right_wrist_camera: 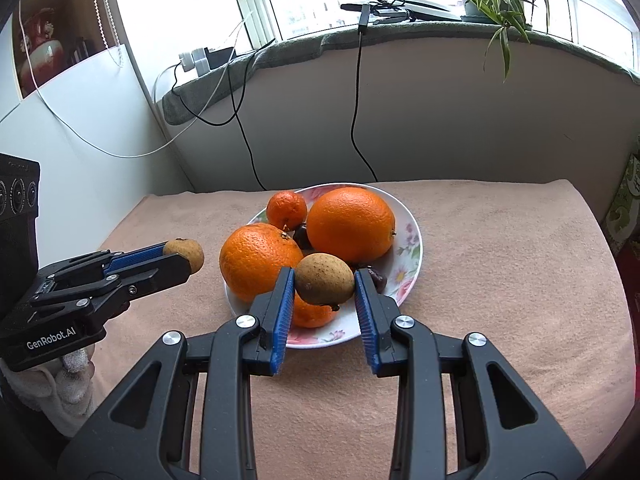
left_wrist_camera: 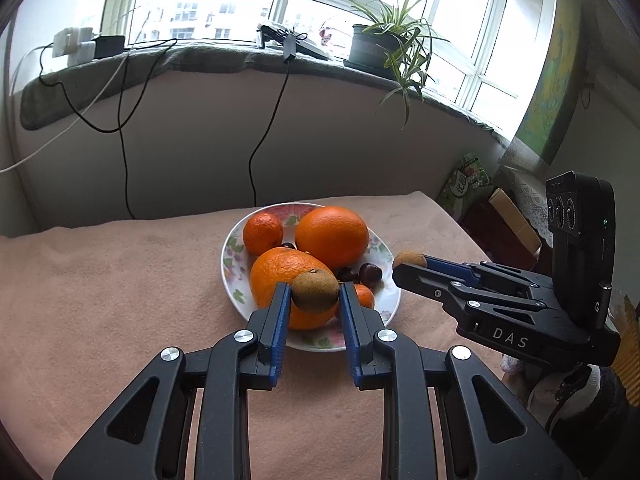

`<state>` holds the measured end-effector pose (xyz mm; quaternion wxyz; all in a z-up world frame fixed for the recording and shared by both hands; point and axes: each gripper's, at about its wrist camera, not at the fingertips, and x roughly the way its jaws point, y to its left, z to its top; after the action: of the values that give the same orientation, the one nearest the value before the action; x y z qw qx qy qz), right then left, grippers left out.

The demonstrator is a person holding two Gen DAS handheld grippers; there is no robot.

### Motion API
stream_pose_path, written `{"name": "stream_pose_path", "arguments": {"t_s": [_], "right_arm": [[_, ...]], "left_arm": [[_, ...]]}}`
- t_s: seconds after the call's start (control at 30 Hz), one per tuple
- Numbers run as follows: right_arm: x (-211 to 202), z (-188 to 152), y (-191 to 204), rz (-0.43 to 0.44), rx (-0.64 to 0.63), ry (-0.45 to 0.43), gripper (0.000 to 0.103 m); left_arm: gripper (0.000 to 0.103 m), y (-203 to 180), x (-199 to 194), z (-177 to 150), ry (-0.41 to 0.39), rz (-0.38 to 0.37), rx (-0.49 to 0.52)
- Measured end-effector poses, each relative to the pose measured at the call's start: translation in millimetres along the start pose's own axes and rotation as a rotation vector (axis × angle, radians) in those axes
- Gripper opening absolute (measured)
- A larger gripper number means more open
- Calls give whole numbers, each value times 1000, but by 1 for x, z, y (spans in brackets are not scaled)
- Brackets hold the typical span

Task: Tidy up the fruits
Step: 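Carry both brown kiwis over the plate with both grippers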

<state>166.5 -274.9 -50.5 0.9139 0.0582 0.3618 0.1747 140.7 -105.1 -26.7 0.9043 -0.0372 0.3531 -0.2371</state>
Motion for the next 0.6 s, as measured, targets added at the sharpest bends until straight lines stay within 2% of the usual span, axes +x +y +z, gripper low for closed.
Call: {"name": "stream_pose_path", "arguments": {"t_s": [0.6], "right_arm": [[19,-2,-15,8,27,31,32]], "left_arm": [[23,-19,32,20,24,-5,50]]}}
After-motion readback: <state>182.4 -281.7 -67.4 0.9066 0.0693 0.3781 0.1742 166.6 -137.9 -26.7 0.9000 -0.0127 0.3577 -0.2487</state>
